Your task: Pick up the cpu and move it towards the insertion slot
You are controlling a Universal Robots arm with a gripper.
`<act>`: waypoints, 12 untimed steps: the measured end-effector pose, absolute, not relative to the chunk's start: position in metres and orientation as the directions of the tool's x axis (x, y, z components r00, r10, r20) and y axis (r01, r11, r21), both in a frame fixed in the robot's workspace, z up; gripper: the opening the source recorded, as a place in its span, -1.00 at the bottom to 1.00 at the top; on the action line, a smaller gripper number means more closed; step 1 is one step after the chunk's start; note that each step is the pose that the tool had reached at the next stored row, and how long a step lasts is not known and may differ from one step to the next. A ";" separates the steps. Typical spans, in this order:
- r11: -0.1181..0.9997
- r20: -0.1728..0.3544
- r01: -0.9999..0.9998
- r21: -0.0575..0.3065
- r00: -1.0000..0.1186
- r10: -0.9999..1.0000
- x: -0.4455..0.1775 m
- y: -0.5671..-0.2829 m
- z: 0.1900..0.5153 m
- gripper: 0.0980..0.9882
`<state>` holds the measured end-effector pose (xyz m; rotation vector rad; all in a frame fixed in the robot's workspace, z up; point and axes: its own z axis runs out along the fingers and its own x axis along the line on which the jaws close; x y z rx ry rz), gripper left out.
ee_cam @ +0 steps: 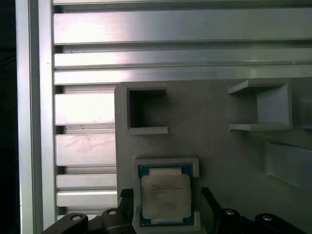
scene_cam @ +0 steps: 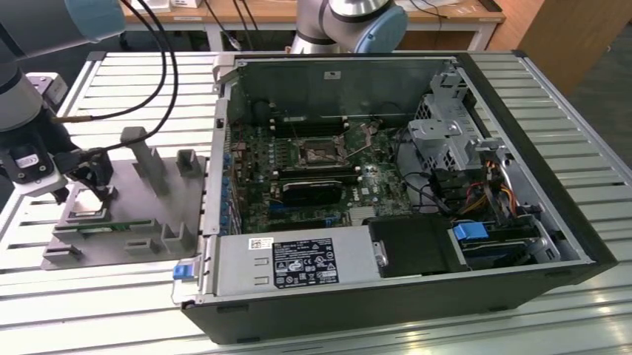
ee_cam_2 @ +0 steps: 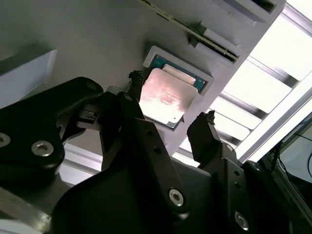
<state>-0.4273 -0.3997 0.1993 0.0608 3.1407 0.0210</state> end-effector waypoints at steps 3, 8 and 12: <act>1.000 0.000 0.015 0.013 -1.000 0.015 -0.427 -0.400 0.197 0.23; 1.000 0.000 0.004 0.012 -1.000 0.003 -0.427 -0.400 0.193 0.23; 1.000 0.000 -0.004 0.012 -1.000 -0.004 -0.427 -0.400 0.190 0.23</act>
